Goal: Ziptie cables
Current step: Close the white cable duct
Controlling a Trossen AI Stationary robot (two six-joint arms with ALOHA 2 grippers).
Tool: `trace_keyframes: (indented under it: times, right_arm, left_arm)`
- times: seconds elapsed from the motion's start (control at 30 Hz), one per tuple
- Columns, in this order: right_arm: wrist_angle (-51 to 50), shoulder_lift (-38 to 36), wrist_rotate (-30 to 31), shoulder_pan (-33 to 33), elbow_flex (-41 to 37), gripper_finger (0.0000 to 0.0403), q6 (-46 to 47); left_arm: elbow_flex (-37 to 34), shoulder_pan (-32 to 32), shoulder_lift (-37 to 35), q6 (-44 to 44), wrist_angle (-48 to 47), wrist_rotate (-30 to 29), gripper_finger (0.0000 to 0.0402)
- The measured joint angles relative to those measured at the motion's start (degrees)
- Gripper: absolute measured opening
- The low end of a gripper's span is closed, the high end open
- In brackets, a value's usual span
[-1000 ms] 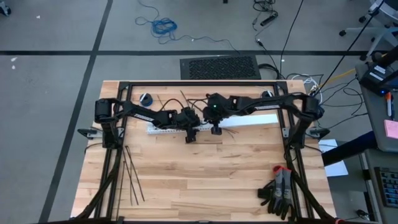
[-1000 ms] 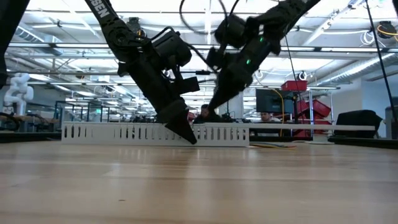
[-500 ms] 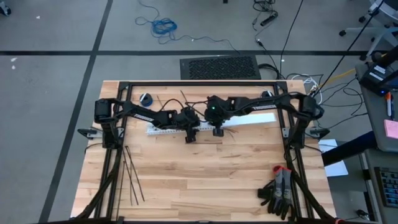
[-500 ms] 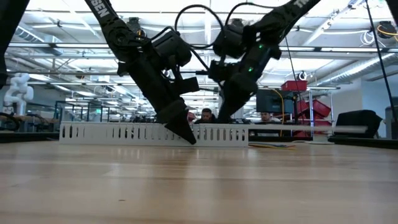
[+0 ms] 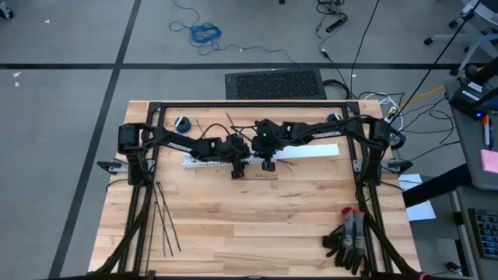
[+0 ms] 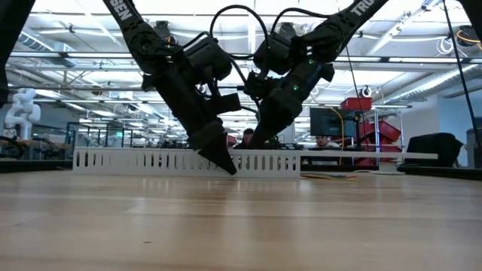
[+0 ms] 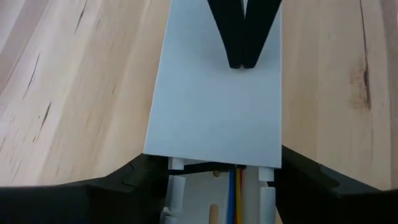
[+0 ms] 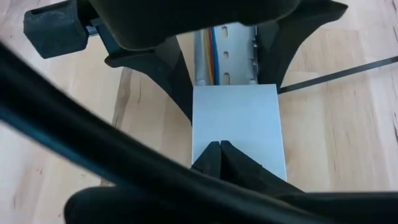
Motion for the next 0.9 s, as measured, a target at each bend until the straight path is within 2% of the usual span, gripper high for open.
trace_keyframes:
  times: [0.13, 0.43, 0.7, 0.9]
  right_arm:
    - [-0.4, 0.2, -0.2, 0.0, 0.1, 0.0, -0.1]
    - [-1.3, 0.3, -0.3, -0.6, 0.1, 0.0, -1.3]
    - [-1.6, 0.3, -0.5, -0.7, 0.0, 0.0, -2.3]
    - [-1.9, 0.3, -0.4, -0.7, 0.0, 0.0, -3.5]
  left_arm:
    - [0.8, 0.0, -1.2, 0.8, -1.7, -0.5, 0.0242]
    - [3.3, 0.3, -6.9, 6.2, -10.6, -5.3, 0.0298]
    - [1.8, 4.1, -7.3, 10.3, -16.0, -7.4, 0.0307]
    - [0.6, 8.5, -6.6, 14.1, -13.4, -2.3, 0.0307]
